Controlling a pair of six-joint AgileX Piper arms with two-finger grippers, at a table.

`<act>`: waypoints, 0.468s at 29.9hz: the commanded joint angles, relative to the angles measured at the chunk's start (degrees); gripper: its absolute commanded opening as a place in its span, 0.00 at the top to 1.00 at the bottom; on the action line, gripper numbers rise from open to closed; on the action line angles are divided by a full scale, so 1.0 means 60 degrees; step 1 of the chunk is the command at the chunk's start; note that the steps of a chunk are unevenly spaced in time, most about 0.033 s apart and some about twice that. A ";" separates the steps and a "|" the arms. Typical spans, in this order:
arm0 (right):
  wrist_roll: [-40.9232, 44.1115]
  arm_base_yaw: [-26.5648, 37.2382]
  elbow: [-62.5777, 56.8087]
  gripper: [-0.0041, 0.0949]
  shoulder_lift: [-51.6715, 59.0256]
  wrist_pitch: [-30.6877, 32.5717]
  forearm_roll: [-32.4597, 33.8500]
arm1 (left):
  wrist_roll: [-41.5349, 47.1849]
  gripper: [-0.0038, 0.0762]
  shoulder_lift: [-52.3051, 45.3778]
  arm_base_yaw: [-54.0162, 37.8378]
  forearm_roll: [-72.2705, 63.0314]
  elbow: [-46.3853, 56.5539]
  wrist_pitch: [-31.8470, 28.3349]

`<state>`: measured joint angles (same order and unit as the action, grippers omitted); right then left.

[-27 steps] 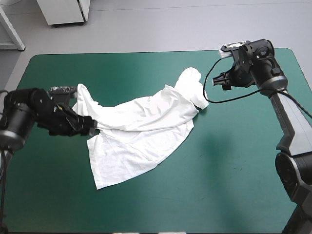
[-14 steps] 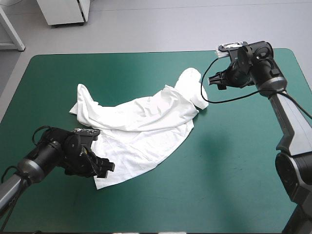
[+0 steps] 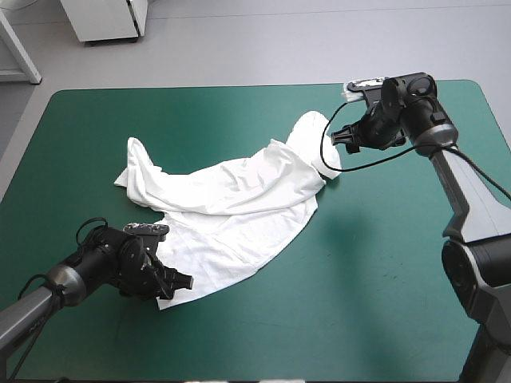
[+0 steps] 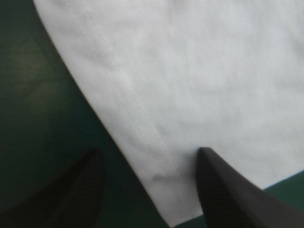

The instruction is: Fold the cloth

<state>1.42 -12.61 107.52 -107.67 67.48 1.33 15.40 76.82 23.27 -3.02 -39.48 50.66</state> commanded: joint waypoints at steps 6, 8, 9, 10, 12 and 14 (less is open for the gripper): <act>-0.0077 0.0010 0.0226 0.32 -0.0984 -0.1274 -0.0353 | -0.0945 0.96 0.0357 0.0059 -0.2228 0.0635 -0.1817; -0.0077 -0.0032 0.0226 0.32 -0.1334 -0.1618 -0.0392 | -0.0943 0.96 0.0357 0.0059 -0.2228 0.0635 -0.1817; -0.0077 -0.0049 0.0226 0.32 -0.1499 -0.1700 -0.0462 | -0.0943 0.96 0.0357 0.0059 -0.2228 0.0635 -0.1817; -0.0140 -0.0055 0.0226 0.32 -0.1675 -0.1771 -0.0645 | -0.0943 0.96 0.0357 0.0059 -0.2228 0.0635 -0.1822; -0.0460 -0.0055 0.0244 0.32 -0.1980 -0.1836 -0.1232 | -0.0943 0.96 0.0357 0.0059 -0.2209 0.0635 -0.1890; -0.0802 -0.0073 0.0244 0.32 -0.2290 -0.1836 -0.1993 | -0.0943 0.96 0.0357 0.0059 -0.2209 0.0635 -0.1890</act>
<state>-0.51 -12.98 107.52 -122.94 58.40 -5.10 9.81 76.82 23.21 -14.96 -37.54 39.36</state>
